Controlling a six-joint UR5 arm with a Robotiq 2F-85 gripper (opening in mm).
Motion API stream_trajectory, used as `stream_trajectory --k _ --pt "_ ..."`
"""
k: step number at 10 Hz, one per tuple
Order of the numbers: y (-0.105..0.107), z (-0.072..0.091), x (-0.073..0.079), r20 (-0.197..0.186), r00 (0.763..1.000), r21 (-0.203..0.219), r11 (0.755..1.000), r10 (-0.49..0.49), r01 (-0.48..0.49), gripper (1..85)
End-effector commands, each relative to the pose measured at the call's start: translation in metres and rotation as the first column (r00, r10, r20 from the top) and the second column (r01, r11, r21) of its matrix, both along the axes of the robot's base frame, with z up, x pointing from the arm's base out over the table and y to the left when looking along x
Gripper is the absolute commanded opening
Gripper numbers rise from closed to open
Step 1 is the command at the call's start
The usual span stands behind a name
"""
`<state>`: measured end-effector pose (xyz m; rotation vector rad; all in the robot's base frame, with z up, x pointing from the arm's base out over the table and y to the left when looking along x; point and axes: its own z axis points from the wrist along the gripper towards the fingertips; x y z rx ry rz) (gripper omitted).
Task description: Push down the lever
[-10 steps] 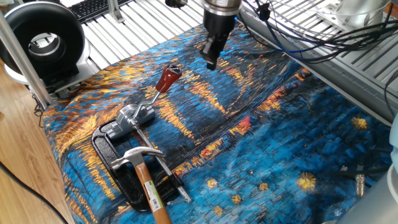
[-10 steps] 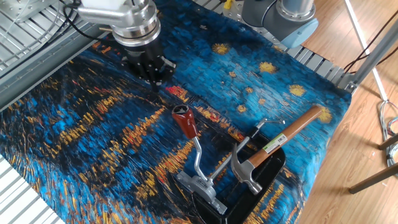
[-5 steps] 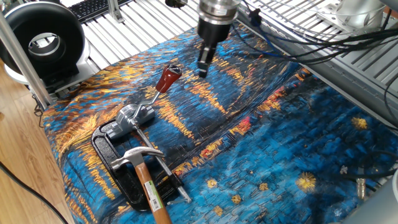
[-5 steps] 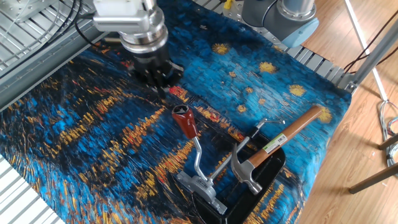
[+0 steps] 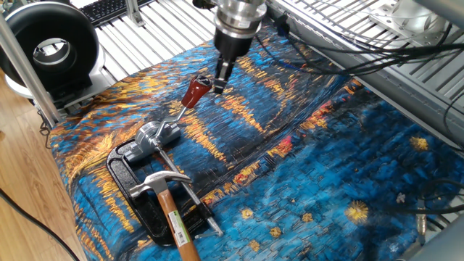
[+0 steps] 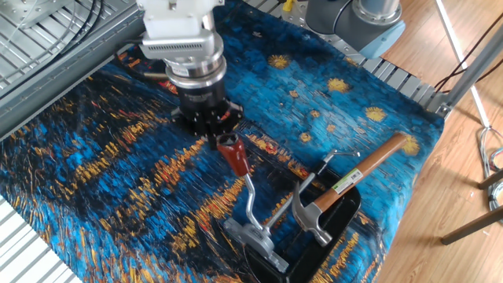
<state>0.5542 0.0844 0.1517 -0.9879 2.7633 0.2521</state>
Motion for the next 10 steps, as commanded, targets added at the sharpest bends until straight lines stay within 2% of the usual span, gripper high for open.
stream_trajectory --k 1,2,3,4,5,7,8,10 --pt "0.007 -0.006 0.0 0.021 1.0 0.038 0.999 0.021 -0.022 1.3" --pt "0.003 -0.01 -0.012 -0.003 0.998 0.045 0.997 0.064 -0.064 1.3" --pt "-0.009 -0.014 -0.018 -0.009 0.995 0.011 0.995 0.101 -0.101 1.3" --pt "-0.018 -0.017 -0.014 0.004 0.993 -0.032 0.993 0.117 -0.117 1.3" --pt "-0.012 -0.017 -0.015 0.008 0.993 -0.013 0.993 0.121 -0.121 1.3" --pt "-0.016 -0.019 -0.019 0.001 0.99 -0.019 0.99 0.139 -0.139 1.3" --pt "-0.015 -0.02 -0.021 0.003 0.99 0.004 0.99 0.144 -0.144 1.3" --pt "-0.02 -0.024 -0.022 0.022 0.986 0.007 0.986 0.166 -0.166 1.3"
